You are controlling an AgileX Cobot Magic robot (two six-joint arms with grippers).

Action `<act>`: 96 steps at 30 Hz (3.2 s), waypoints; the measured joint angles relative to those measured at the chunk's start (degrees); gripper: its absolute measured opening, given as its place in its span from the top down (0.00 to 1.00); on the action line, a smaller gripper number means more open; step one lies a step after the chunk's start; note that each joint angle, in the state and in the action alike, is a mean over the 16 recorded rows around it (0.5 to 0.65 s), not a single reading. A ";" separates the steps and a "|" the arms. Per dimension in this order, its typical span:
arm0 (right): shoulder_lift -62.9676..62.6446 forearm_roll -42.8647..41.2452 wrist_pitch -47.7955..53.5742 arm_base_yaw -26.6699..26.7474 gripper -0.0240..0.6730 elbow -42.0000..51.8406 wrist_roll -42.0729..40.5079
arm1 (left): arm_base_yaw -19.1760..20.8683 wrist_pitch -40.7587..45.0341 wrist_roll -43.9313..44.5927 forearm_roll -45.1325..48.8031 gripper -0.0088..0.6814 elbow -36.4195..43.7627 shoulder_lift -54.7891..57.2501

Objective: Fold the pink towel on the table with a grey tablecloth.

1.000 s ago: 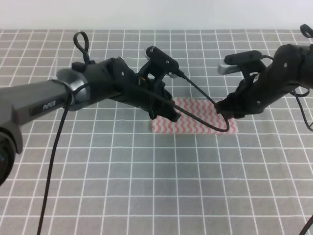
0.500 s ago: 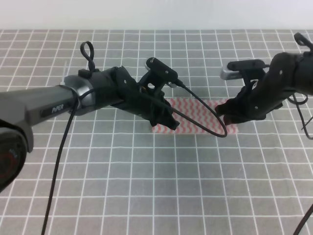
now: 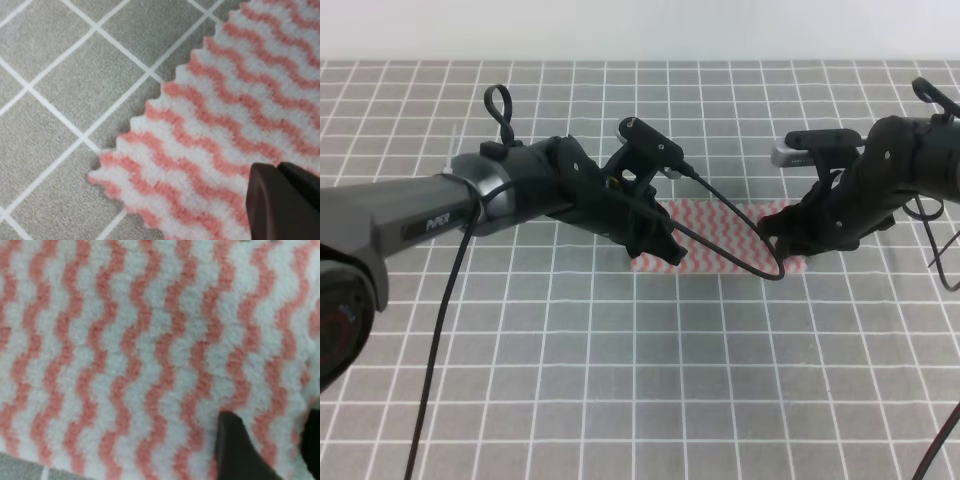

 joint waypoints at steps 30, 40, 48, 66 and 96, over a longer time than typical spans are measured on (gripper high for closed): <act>0.16 18.50 6.69 -0.04 0.98 -7.72 -14.63 | 0.42 1.32 -0.27 0.02 0.99 0.02 -0.17; 0.28 27.78 6.66 -0.02 0.99 -7.79 -20.54 | 2.65 2.42 -0.24 0.16 0.99 0.01 -8.38; 0.50 36.82 6.22 0.57 0.99 -7.81 -26.24 | 4.28 3.80 -0.23 0.11 0.99 0.00 -14.45; 6.16 44.58 5.30 5.14 0.99 -11.27 -30.02 | 4.57 6.86 -0.27 -0.06 0.99 0.02 -16.60; 8.80 52.91 10.61 5.02 0.81 -12.45 -34.47 | 4.56 7.23 -0.25 0.00 0.99 0.01 -16.50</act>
